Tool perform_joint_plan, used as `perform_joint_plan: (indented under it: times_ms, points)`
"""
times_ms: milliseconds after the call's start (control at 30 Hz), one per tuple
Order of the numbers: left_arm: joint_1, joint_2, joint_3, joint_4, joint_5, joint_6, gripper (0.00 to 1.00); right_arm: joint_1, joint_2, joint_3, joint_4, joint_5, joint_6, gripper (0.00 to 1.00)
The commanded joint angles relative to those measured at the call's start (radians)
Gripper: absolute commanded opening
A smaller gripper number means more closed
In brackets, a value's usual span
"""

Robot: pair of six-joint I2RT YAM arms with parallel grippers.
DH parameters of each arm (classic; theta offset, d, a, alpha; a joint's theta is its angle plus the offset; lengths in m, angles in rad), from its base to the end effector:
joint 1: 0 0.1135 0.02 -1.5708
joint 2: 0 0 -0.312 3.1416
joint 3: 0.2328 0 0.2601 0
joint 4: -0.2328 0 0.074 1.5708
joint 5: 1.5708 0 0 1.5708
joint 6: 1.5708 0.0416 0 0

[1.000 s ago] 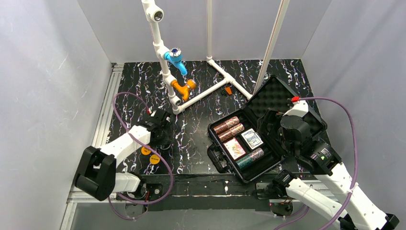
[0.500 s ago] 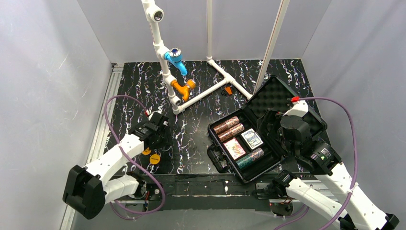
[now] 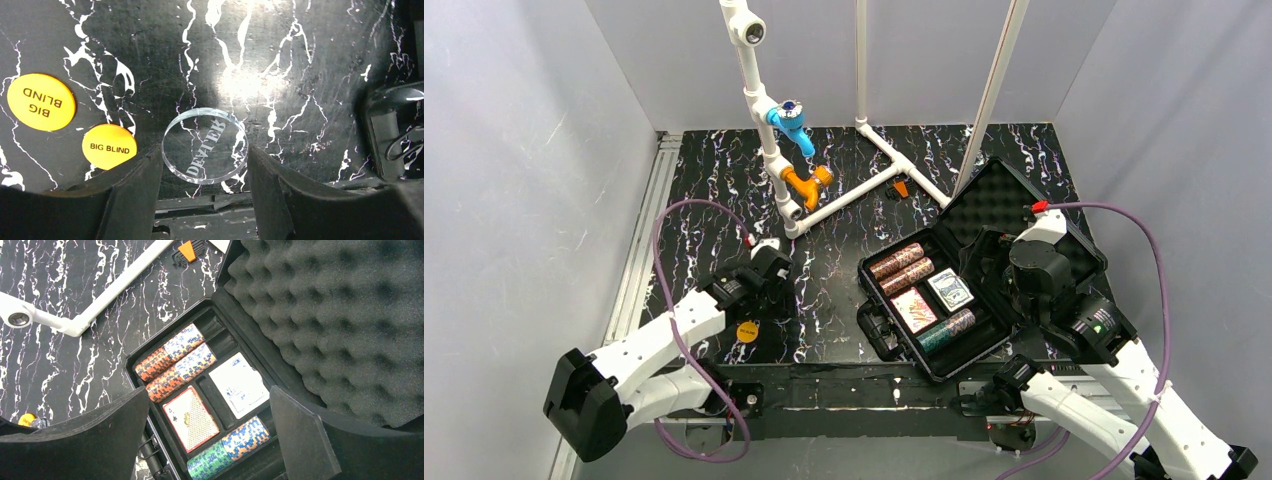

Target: Pack up texas hold em set

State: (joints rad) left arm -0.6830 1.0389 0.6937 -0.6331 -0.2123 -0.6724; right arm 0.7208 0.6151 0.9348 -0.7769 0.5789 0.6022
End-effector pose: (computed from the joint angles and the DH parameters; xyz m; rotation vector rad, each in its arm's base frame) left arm 0.1485 -0.1095 0.2581 -0.0691 2.5380 -0.2750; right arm 0.0783 0.0385 0.3820 0.2424 1.9449 0.2841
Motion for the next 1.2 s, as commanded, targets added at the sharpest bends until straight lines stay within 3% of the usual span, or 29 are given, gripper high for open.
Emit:
perform_joint_plan:
  times_ms: [0,367,833,1167]
  points:
    - [-0.056,-0.045,0.004,-0.005,-0.068,0.015,0.0,0.001,0.012,0.012,0.03,0.002,0.011,0.98]
    - [-0.211,-0.035,0.05,0.046,-0.104,0.081,0.0,0.002,0.029,0.004,0.048,-0.002,0.015,0.98]
    - [-0.459,0.148,0.185,0.154,-0.175,0.158,0.0,0.002,0.019,-0.006,0.048,-0.003,0.019,0.98]
    - [-0.503,0.32,0.33,0.157,-0.186,0.236,0.0,0.002,0.011,0.001,0.038,0.0,0.016,0.98]
